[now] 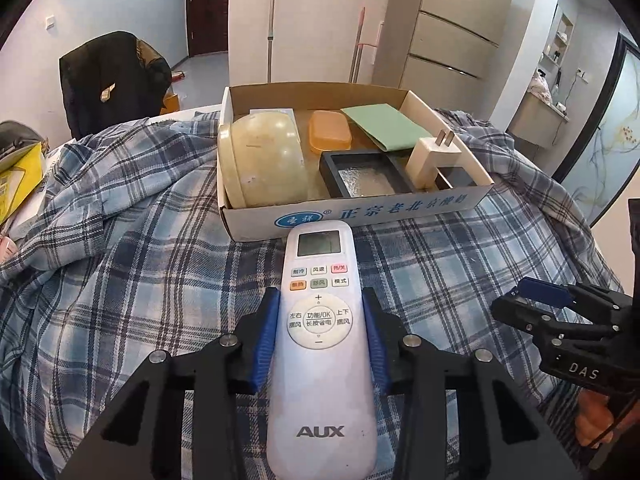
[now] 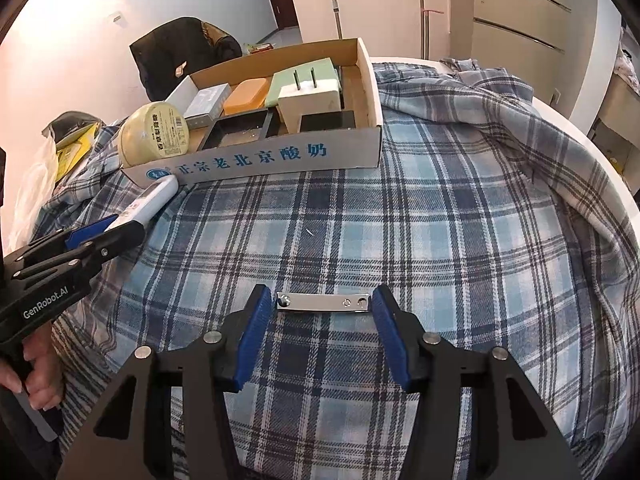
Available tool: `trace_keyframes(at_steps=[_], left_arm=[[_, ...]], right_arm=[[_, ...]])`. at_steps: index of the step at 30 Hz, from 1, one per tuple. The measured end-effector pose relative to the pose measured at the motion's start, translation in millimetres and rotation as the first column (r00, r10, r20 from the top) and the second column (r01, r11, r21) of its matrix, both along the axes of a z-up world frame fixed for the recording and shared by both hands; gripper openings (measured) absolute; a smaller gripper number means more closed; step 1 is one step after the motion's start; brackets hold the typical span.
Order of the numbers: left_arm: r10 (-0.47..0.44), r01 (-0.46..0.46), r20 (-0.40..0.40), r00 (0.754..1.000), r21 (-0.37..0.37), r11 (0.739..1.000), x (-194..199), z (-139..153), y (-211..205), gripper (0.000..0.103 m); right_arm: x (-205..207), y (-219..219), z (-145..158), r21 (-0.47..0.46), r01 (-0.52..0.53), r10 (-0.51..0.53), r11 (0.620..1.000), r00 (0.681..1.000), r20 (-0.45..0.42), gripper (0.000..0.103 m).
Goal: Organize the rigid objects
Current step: 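Lift the white remote with the left gripper and carry it over the box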
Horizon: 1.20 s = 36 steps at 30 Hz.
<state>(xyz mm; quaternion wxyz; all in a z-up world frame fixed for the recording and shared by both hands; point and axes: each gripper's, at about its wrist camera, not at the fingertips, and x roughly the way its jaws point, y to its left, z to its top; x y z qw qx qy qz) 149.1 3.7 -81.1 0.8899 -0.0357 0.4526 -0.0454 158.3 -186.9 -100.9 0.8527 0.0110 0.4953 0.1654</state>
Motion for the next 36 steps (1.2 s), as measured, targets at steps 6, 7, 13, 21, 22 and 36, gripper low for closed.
trace_keyframes(at_steps=[6,7,13,21,22,36], left_arm=[[-0.032,0.032,-0.02,0.999,0.0,0.999,-1.3,-2.6,-3.7,0.042],[-0.038,0.038,-0.008,0.999,-0.015,0.999,-2.9,-0.1,-3.2,0.042],[-0.051,0.054,0.075,0.996,-0.042,0.998,-12.7,18.2,-1.4,0.042],[-0.021,0.025,0.12,0.993,-0.032,0.999,-16.7,28.3,-1.0,0.042],[-0.014,0.017,0.132,0.991,-0.023,1.0,-18.3,31.7,-1.7,0.042],[0.049,-0.044,0.217,0.975,-0.026,0.999,-1.6,87.9,-3.6,0.042]], right_arm=[[-1.5,0.6,1.2,-0.034,0.022,-0.021,0.999,1.0,0.016,0.05],[-1.6,-1.5,2.2,-0.03,0.033,-0.032,0.999,0.999,0.021,0.05],[-5.9,-14.1,13.0,0.022,0.066,-0.068,0.998,0.995,0.079,0.05],[-8.2,-13.9,17.4,0.01,0.076,-0.077,0.997,0.991,0.11,0.05],[-8.6,-14.7,18.8,0.005,0.083,-0.083,0.997,0.99,0.115,0.05],[6.5,-25.2,61.5,-0.034,0.085,-0.078,0.996,0.982,0.173,0.05]])
